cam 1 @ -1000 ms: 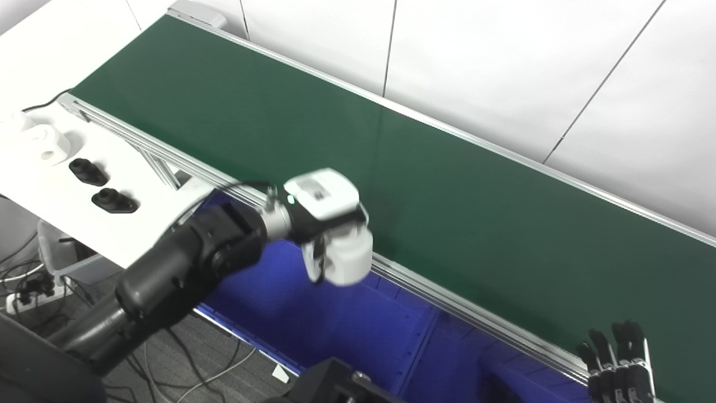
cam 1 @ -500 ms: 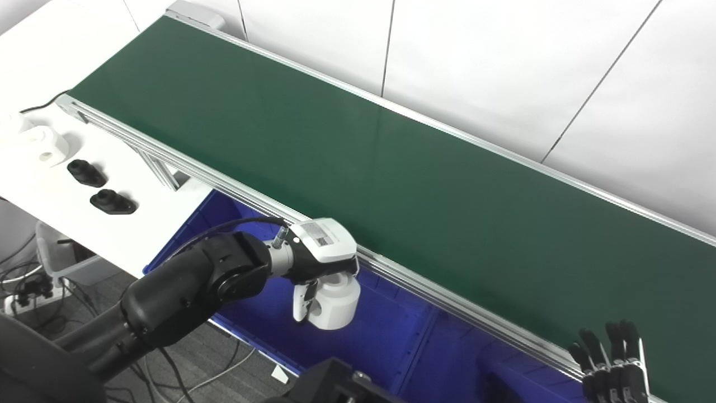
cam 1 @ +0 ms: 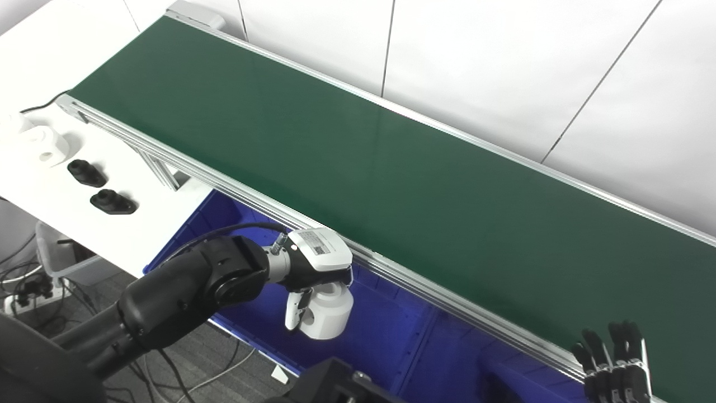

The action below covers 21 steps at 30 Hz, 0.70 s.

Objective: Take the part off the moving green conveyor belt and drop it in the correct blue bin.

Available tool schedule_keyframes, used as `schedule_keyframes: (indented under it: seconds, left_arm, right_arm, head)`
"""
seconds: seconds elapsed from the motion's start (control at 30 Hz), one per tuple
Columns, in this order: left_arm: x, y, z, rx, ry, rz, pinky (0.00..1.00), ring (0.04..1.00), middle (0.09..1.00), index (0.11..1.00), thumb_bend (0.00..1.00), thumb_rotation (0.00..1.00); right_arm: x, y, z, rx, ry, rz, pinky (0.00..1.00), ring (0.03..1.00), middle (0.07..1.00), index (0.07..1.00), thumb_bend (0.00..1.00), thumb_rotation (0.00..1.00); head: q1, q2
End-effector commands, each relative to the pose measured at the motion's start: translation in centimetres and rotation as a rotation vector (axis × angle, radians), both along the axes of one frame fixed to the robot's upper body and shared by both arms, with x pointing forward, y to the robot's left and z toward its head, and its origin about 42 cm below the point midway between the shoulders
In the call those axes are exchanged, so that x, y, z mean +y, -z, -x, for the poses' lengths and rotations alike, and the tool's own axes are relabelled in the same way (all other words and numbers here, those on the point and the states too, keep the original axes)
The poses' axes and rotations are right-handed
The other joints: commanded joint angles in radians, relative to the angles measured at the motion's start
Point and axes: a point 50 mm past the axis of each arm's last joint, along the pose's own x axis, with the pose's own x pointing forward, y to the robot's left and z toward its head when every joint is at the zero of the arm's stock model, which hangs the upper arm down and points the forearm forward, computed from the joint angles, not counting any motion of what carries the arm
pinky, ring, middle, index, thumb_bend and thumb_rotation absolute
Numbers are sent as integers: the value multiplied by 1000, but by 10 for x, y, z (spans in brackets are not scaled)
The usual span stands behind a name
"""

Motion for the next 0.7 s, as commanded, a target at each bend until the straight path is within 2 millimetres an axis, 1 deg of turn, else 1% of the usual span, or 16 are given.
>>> schedule_keyframes:
  seconds: [0.0,0.07,0.17,0.3,0.53,0.67]
  left_arm:
    - [7,-13,-1,-43,38,-39,547,632,677,617,868,345]
    - [8,-17,-1,-38,48,-48,629,710,740,686,980,562]
    - [8,-21,0,-34,58,-57,639,731,762,718,1000,662]
    - [5,-26,0,-28,65,-61,630,730,766,724,1000,697]
    - [0,-36,1,-30,72,-43,628,732,770,719,1000,686]
    - [-5,-44,3,-43,64,53,606,716,754,704,1000,670]
  right_arm:
    - [-1,-8,1,-18,-3,-3,905,939,997,1000,947,1000]
    - [-1,-8,0,-17,-3,-3,910,939,998,1000,948,1000]
    - [-1,-7,0,-20,-7,1,910,942,1000,1000,942,1000]
    - [-1,-6,-1,-19,-6,-2,911,943,999,1000,942,1000]
    - [-1,-6,-1,-18,-3,-5,900,935,994,1000,943,996]
    - [-1,-5,-1,-16,-1,-13,896,931,994,997,947,988]
  head:
    - [0,0]
    - [1,1]
    - [0,2]
    - [-5,1]
    - [-9,1]
    - [-23,4]
